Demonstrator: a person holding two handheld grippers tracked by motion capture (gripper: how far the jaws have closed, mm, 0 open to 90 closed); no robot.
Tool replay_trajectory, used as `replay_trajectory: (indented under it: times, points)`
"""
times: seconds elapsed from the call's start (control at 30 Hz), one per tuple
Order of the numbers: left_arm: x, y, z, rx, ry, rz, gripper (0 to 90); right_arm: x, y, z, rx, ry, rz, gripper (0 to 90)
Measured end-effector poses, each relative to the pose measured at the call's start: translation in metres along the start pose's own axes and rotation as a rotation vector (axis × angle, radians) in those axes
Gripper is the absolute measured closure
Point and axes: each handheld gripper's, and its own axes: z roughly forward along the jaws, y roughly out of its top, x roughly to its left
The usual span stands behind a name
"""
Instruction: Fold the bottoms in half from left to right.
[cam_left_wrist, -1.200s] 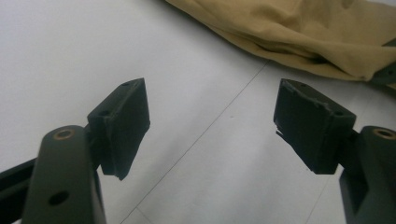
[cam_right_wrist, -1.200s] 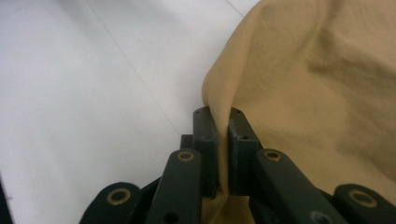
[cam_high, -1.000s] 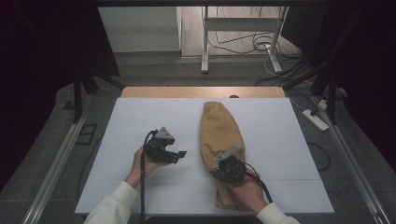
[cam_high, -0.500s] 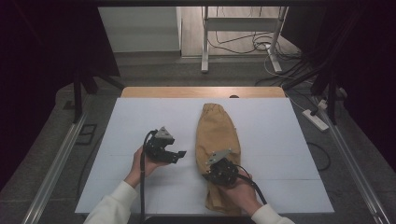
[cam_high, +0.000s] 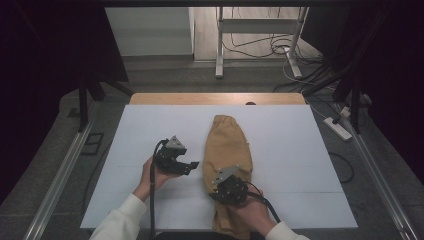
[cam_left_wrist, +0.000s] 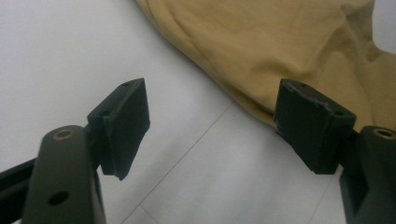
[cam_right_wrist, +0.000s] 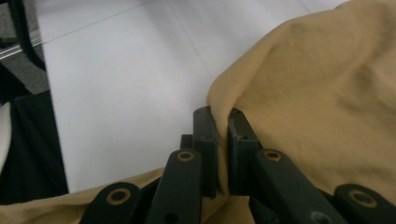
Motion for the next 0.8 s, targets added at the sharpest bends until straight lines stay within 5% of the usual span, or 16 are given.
replay_trajectory:
  times: [0.53,0.73,0.8]
  points:
    - [0.000,0.000,-0.001,-0.002,0.000,0.001,26.4,0.011,0.001,0.002,0.000,0.032,-0.026,82.9]
    - [0.000,0.000,-0.001,-0.003,0.002,0.004,26.3,0.016,0.004,-0.003,-0.083,-0.008,-0.039,49.1]
    - [0.000,0.000,-0.001,-0.004,0.002,0.001,26.3,0.015,0.005,-0.009,-0.138,-0.005,-0.016,44.4]
